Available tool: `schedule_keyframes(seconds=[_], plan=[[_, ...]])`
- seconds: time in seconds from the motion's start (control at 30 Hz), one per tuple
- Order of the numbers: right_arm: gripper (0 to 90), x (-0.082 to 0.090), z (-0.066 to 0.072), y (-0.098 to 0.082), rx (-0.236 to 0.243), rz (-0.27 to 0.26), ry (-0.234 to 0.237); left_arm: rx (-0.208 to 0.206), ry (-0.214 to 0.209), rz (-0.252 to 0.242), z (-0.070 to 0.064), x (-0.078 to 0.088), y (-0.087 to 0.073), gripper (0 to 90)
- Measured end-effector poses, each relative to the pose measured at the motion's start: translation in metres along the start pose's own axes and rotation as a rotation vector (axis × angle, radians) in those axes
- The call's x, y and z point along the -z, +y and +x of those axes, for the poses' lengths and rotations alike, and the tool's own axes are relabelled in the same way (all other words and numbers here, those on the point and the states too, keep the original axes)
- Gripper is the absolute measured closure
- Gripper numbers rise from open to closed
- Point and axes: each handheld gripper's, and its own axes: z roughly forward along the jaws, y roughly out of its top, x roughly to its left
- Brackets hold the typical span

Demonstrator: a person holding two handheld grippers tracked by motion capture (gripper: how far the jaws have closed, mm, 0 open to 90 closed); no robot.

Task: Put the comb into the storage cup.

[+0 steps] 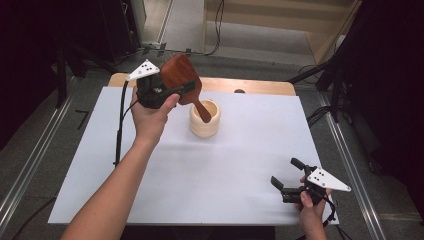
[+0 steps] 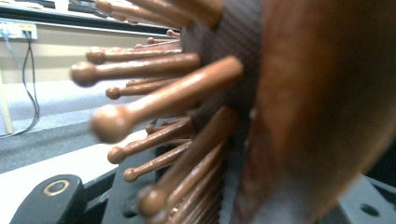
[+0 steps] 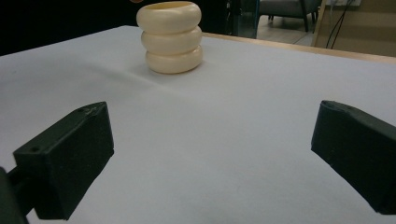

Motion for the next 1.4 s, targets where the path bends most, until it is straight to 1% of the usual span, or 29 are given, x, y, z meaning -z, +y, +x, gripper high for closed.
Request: schedule_keyframes(seconds=[0.27, 0.33, 0.63, 0.7, 0.73, 0.77, 0.83, 1.0, 1.23, 1.33, 1.4], plan=[[0.0, 0.000, 0.000, 0.000, -0.005, -0.003, 0.004, 0.004, 0.009, -0.011, 0.006, -0.004, 0.004, 57.4], [0.0, 0.000, 0.000, 0.000, -0.004, -0.004, 0.004, 0.002, 0.017, -0.011, 0.007, -0.005, 0.005, 57.5], [0.0, 0.000, 0.000, 0.000, 0.000, -0.005, 0.006, 0.012, 0.044, -0.013, 0.014, -0.011, 0.003, 57.4], [0.0, 0.000, 0.000, 0.000, -0.001, -0.005, 0.007, 0.012, 0.056, -0.018, 0.015, -0.013, 0.003, 57.3], [0.0, -0.001, 0.000, -0.001, 0.001, -0.005, 0.007, 0.015, 0.055, -0.019, 0.016, -0.013, 0.002, 57.4], [0.0, -0.001, 0.000, -0.001, 0.001, -0.006, 0.008, 0.019, 0.053, -0.020, 0.016, -0.014, 0.002, 57.4], [0.0, -0.001, 0.000, -0.001, 0.002, -0.005, 0.009, 0.015, 0.064, -0.017, 0.016, -0.016, 0.001, 57.3], [0.0, -0.001, 0.000, 0.000, 0.002, -0.003, 0.009, 0.008, 0.074, -0.006, 0.017, -0.022, -0.003, 57.3], [0.0, 0.000, 0.000, -0.001, 0.000, -0.007, 0.008, 0.020, 0.091, 0.006, 0.020, -0.030, -0.012, 57.3], [0.0, 0.000, 0.000, -0.001, 0.000, -0.009, 0.007, 0.024, 0.093, 0.012, 0.020, -0.033, -0.015, 57.3], [0.0, 0.000, 0.000, -0.001, 0.001, -0.009, 0.007, 0.031, 0.083, 0.011, 0.020, -0.034, -0.017, 57.3]])
